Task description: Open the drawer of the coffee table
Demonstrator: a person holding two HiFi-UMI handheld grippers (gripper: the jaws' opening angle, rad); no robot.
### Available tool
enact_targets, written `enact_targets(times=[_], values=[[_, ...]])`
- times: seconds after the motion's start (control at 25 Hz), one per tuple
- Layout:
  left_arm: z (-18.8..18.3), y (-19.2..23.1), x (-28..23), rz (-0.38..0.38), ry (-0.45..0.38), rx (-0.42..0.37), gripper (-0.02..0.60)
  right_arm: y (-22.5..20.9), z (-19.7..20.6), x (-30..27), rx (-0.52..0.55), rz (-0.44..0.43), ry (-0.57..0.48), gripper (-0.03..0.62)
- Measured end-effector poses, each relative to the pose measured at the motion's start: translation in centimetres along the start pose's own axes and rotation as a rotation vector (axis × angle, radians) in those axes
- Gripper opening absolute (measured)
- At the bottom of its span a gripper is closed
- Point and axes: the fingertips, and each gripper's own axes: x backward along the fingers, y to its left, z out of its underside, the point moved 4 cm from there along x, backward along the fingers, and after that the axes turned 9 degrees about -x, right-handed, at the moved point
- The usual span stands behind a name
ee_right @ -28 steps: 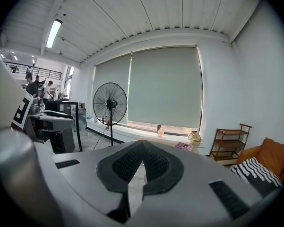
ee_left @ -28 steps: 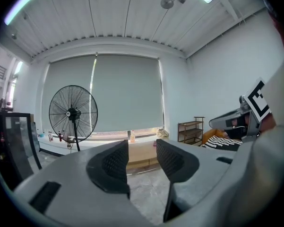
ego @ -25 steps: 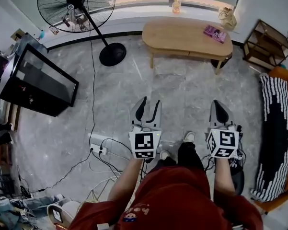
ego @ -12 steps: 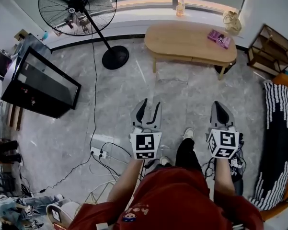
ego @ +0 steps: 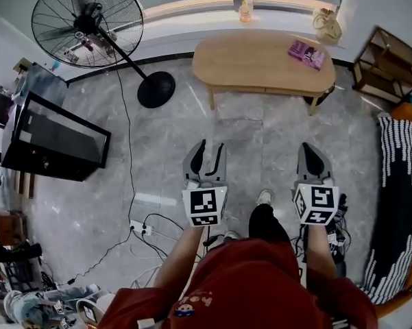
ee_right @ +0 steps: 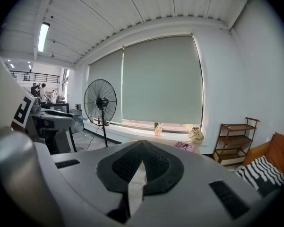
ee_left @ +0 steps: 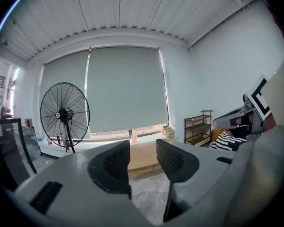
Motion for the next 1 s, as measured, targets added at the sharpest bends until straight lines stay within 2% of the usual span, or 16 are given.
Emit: enact_targets(times=[0.56,0.8,1.0], values=[[-5.1,-5.4,-13.1,0.004,0.010,-0.008,0.173,-11.5,-4.5,-7.7,-0.025,0.009,-0.021,-0.003],[-5.6,-6.6,-15.6,-0.007,0.019,-0.005,0.173,-13.9,-5.4,-9.7,-0.017,0.002,-0.022,-0.003],[-5.7,-6.6,-17.0,-0.005,0.022,-0.002,0.173,-14.3,-5.4,-11.0,0.007,-0.015,0.000,-0.003]])
